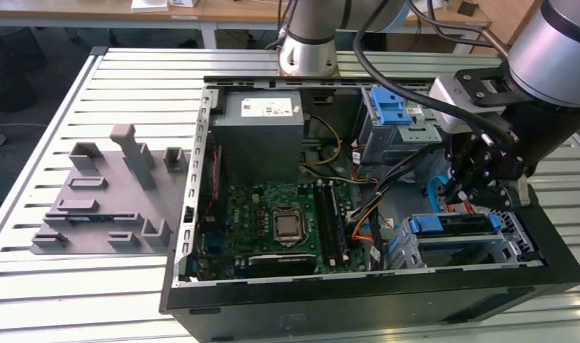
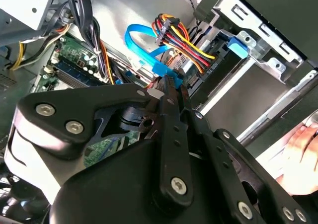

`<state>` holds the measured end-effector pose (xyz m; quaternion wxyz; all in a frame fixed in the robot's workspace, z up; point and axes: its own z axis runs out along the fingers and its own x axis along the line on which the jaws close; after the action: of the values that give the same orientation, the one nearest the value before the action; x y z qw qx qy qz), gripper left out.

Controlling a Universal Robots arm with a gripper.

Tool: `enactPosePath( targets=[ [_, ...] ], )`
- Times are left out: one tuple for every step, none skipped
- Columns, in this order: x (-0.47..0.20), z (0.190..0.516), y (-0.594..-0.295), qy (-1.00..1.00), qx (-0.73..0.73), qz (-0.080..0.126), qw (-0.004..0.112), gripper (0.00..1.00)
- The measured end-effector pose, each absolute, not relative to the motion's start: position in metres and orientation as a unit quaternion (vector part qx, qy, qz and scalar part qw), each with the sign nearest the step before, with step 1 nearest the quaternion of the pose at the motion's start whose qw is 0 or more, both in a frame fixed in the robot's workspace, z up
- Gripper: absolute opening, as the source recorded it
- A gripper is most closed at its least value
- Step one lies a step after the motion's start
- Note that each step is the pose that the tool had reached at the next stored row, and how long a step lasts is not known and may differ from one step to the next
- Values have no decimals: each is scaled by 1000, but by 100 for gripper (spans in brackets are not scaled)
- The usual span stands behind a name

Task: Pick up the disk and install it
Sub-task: 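Insert the second disk wire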

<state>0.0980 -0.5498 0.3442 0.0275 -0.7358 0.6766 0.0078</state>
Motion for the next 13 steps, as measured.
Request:
enactPosePath(
  targets=[
    [98, 344, -550, 676, -736, 8, 27, 16],
    [98, 344, -551, 676, -736, 8, 27, 16],
    [97, 344, -551, 676, -736, 8, 28, 16],
    [97, 344, -552, 676, -736, 8, 28, 16],
    [97, 343, -553, 676, -736, 8, 27, 16],
    [97, 343, -554, 676, -736, 8, 28, 16],
    [97, 343, -554, 676, -736, 8, 28, 16],
    [97, 342, -555, 676, -736, 8, 28, 16],
    [97, 342, -556, 676, -736, 8, 28, 16],
    [97, 342, -556, 676, -736, 8, 28, 16],
    [97, 341, -556, 676, -736, 8, 28, 16],
    [97, 341, -556, 676, -736, 8, 28, 16],
    [97, 341, -557, 676, -736, 8, 28, 16]
  ],
)
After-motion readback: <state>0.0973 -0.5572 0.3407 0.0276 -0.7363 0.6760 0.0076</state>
